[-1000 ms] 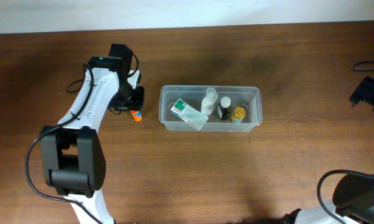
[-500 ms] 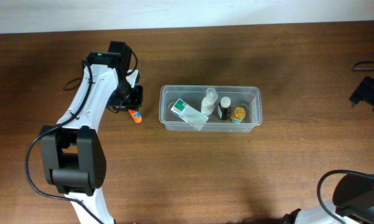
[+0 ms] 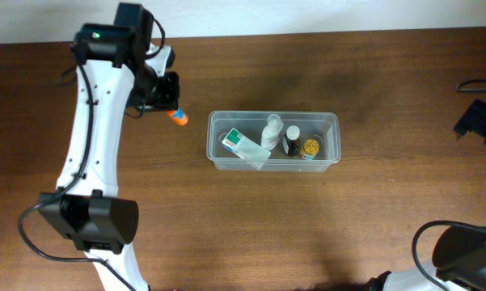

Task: Pack container
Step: 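Lift the orange tube and carry it over the container, then lower the orange tube into the container beside the jar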

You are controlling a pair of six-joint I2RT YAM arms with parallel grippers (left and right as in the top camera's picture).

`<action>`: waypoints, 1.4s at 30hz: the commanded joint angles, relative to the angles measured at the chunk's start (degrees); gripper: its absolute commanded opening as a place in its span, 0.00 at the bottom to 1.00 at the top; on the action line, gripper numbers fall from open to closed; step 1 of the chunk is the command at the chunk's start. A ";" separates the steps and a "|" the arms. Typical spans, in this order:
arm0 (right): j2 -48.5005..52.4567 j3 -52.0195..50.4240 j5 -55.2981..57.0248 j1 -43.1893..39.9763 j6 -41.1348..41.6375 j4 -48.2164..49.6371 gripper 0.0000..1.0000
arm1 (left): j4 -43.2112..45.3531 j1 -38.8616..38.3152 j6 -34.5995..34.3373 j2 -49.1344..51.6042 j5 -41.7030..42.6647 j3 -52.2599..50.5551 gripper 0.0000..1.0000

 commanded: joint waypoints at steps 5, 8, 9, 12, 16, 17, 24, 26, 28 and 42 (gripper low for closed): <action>0.31 -0.17 -0.33 -0.11 0.52 0.04 0.98 | -4.31 -5.14 0.33 -0.04 4.22 10.10 0.29; 0.31 -0.20 -0.33 -0.11 0.52 0.04 0.98 | -4.66 -8.81 0.33 -0.04 4.22 10.45 0.29; 0.31 -0.17 -0.33 -0.11 0.52 0.04 0.98 | -4.66 -10.16 0.33 -0.04 4.22 10.45 0.29; 0.31 -0.20 -0.33 -0.11 0.52 0.04 0.98 | -4.55 -14.12 0.31 -0.02 4.02 10.27 0.29; 0.31 -0.20 -0.33 -0.11 0.52 0.04 0.98 | -4.33 -18.82 0.33 0.04 3.76 9.70 0.29; 0.31 -0.20 -0.31 -0.11 0.52 0.04 0.98 | -4.26 -19.98 0.31 0.11 3.74 9.57 0.29; 0.31 -0.20 -0.33 -0.11 0.52 0.07 0.98 | 0.83 -25.86 0.28 1.27 3.67 7.34 0.30; 0.31 -0.20 -0.31 -0.11 0.52 0.04 0.98 | 3.13 -26.91 0.26 1.81 3.32 5.99 0.30; 0.31 -0.20 -0.33 -0.11 0.52 0.04 0.98 | 4.55 -27.82 0.24 2.60 2.84 4.94 0.30; 0.31 -0.20 -0.31 -0.11 0.52 0.04 0.98 | 4.98 -30.27 0.26 10.97 2.25 4.52 0.29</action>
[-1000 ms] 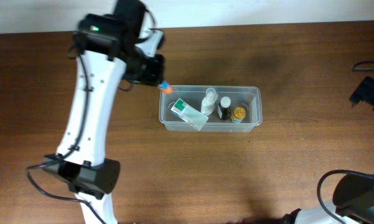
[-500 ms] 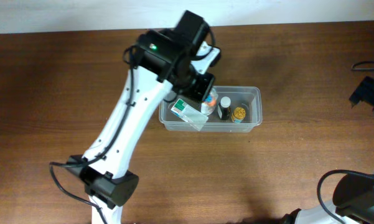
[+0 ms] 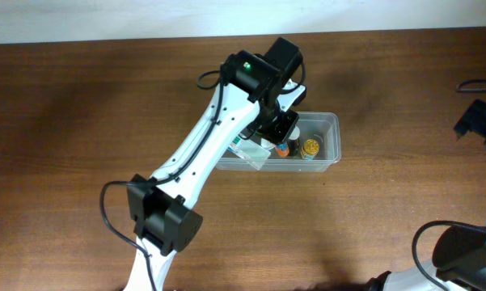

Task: Pack container
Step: 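Lower the orange tube into the container beside the jar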

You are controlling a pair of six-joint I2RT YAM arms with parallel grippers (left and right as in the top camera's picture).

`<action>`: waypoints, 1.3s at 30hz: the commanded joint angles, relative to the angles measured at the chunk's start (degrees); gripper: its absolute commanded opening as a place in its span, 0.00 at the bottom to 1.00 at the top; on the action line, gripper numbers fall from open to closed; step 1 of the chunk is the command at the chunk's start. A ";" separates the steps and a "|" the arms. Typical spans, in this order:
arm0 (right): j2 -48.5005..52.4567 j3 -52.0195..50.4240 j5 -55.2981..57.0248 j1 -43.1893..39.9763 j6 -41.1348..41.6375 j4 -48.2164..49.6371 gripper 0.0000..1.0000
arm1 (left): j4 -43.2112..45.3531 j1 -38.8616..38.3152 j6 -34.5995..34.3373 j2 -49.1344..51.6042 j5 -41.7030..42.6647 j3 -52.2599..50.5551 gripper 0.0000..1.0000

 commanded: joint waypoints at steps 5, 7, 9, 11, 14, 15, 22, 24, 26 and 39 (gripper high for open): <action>0.31 -0.20 -0.28 -0.11 0.50 0.04 0.98 | 0.09 -0.48 0.26 3.21 -0.37 -0.07 0.29; 0.31 -0.20 -0.31 -0.11 0.50 0.04 0.98 | 0.04 -0.48 0.26 4.37 -0.37 -0.09 0.29; 0.31 -0.20 -0.31 -0.11 0.50 0.04 0.98 | 0.02 -0.59 0.28 5.33 -0.37 -0.13 0.29; 0.31 -0.17 -0.31 -0.11 0.50 0.04 0.98 | 0.07 -0.66 0.26 6.19 -0.37 -0.13 0.29; 0.31 -0.17 -0.31 -0.11 0.50 0.04 0.98 | 0.20 -0.74 0.26 7.15 -0.85 -0.15 0.29; 0.31 -0.20 -0.28 -0.11 0.50 0.04 0.98 | 0.20 -0.74 0.26 7.28 -1.49 -0.15 0.29; 0.31 -0.20 -0.28 -0.11 0.50 0.04 0.98 | 0.42 -0.74 0.28 7.37 -4.09 -0.15 0.29; 0.31 -0.20 -0.31 -0.11 0.50 0.04 0.98 | 0.92 -0.74 0.28 7.37 -4.15 -0.15 0.29; 0.31 -0.20 -0.28 -0.11 0.50 0.04 0.99 | 1.66 -0.74 0.28 7.37 -5.35 -0.15 0.29; 0.31 -0.20 -0.31 -0.11 0.50 0.04 0.98 | 3.76 -0.74 0.31 7.34 -6.62 -0.15 0.29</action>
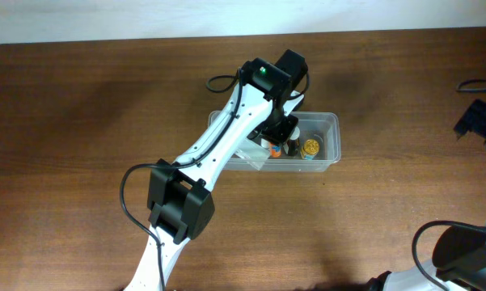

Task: Pack container
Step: 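Lower the orange tube into the container beside the jar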

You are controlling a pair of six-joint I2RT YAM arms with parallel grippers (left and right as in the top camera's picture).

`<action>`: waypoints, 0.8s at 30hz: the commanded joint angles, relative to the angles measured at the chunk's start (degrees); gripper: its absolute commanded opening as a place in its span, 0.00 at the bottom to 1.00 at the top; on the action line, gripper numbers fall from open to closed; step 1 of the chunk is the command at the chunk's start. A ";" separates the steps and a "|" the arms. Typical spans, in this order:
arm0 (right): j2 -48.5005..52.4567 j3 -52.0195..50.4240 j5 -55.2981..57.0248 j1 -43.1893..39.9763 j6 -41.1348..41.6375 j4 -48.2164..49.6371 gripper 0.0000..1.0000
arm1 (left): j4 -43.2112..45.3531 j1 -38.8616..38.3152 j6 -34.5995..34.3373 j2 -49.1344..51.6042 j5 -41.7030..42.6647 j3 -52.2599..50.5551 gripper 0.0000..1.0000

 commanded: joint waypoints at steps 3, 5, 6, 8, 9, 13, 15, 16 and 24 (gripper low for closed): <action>0.31 -0.17 -0.31 -0.11 0.48 0.07 0.98 | 0.07 -0.42 0.31 -0.15 -0.61 -0.04 0.30; 0.31 -0.17 -0.31 -0.11 0.50 0.04 0.98 | 0.07 -0.63 0.31 -0.13 -0.61 -0.04 0.30; 0.31 -0.20 -0.33 -0.11 0.50 0.04 0.98 | 0.07 -0.79 0.31 -0.13 -0.63 -0.04 0.30; 0.31 -0.17 -0.33 -0.11 0.50 0.04 0.98 | 0.11 -1.11 0.31 -0.15 -0.63 -0.04 0.30; 0.31 -0.20 -0.33 -0.11 0.50 0.04 0.98 | 0.13 -1.33 0.31 -0.13 -0.66 -0.04 0.30; 0.31 -0.17 -0.33 -0.11 0.50 0.07 0.98 | 0.55 -1.79 0.33 -0.13 -0.66 -0.04 0.30; 0.31 -0.17 -0.31 -0.11 0.50 0.04 0.98 | 0.70 -1.99 0.31 -0.13 -0.68 -0.04 0.30; 0.31 -0.20 -0.33 -0.11 0.50 0.07 0.98 | 0.72 -2.10 0.31 -0.13 -0.70 -0.04 0.30; 0.31 -0.20 -0.33 -0.11 0.50 0.04 0.98 | 0.50 -2.12 0.28 -0.13 -3.02 -0.04 0.30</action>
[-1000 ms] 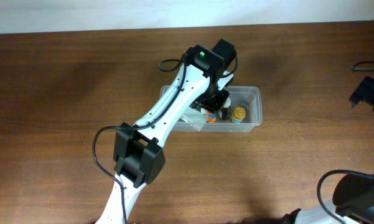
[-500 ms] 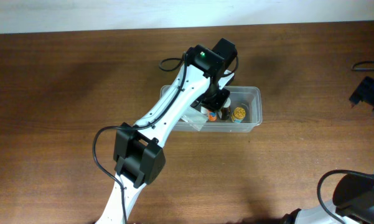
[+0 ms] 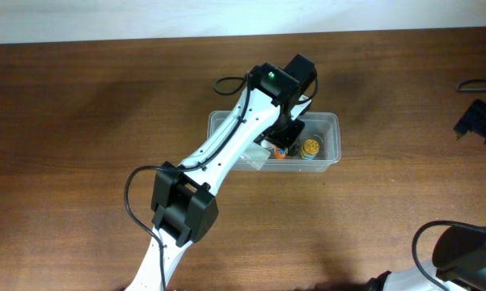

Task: Pack container
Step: 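Lower the orange tube into the container beside the jar, then push the orange tube down between the white bottle and jar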

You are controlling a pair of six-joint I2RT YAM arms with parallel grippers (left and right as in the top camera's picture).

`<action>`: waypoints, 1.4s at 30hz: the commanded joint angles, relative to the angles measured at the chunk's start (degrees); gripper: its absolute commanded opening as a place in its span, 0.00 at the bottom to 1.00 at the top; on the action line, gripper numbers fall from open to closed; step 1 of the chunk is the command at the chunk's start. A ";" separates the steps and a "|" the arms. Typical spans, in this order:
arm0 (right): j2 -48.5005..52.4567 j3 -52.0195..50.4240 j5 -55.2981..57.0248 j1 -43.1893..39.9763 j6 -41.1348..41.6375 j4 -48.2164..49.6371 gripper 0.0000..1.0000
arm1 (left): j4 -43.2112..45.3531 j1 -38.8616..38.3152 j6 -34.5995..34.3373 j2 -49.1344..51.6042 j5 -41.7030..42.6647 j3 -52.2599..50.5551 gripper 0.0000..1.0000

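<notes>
A clear plastic container (image 3: 333, 129) sits mid-table. My left arm reaches over it, and the left gripper (image 3: 281, 145) is down inside its middle, shut on a small orange-capped tube (image 3: 279, 152). A yellow-topped jar (image 3: 310, 148) stands just right of the tube. A corner of a green-and-white box (image 3: 257, 160) shows under the arm. The arm hides the rest of the contents. My right gripper (image 3: 474, 120) rests at the far right edge, far from the container; its fingers are too dark to read.
The brown wooden table (image 3: 81, 121) runs to a white wall at the back. A black cable (image 3: 471, 83) lies by the right gripper. The right arm's base (image 3: 462, 257) sits at the bottom right corner.
The left arm has shifted slightly to the right over the container. The orange-capped tube now sits a little further right, close to the yellow-topped jar.
The left gripper first held the orange-capped tube over the bare table, left of the container. Then it was over the container's middle with the tube, hiding the white and dark bottles. It has stayed low inside since, shifting only slightly. The right arm never moved.
</notes>
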 commanded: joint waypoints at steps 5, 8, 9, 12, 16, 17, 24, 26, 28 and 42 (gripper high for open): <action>0.31 -0.20 -0.28 -0.11 0.50 0.04 0.98 | 0.35 -0.09 1.57 -0.11 -1.51 -0.04 0.30; 0.31 -0.17 -0.28 -0.11 0.50 0.04 0.98 | 0.33 -0.33 4.46 -0.11 -1.53 -0.04 0.30; 0.31 -0.20 -0.31 -0.11 0.48 0.04 0.98 | 0.33 -0.35 4.61 -0.11 -1.51 -0.04 0.30; 0.31 -0.17 -0.31 -0.11 0.50 0.04 0.99 | 0.35 -0.61 5.07 -0.11 -1.53 -0.04 0.30; 0.31 -0.20 -0.31 -0.11 0.50 0.07 0.98 | 0.35 -0.96 5.33 -0.11 -1.51 -0.04 0.30; 0.31 -0.17 -0.31 -0.11 0.50 0.04 0.98 | 0.33 -1.09 5.73 -0.11 -1.55 -0.04 0.30; 0.31 -0.17 -0.28 -0.11 0.50 0.04 0.98 | 0.37 -2.08 7.02 -0.11 -4.48 -0.04 0.30; 0.31 -0.20 -0.31 -0.11 0.48 0.07 0.98 | 0.37 -2.14 7.04 -0.11 -5.81 -0.04 0.30; 0.31 -0.20 -0.28 -0.11 0.48 0.04 0.98 | 0.35 -2.23 7.06 -0.11 -6.43 -0.04 0.30; 0.31 -0.17 -0.28 -0.11 0.50 0.04 0.98 | 1.03 -3.69 8.15 0.24 -6.43 -0.04 0.30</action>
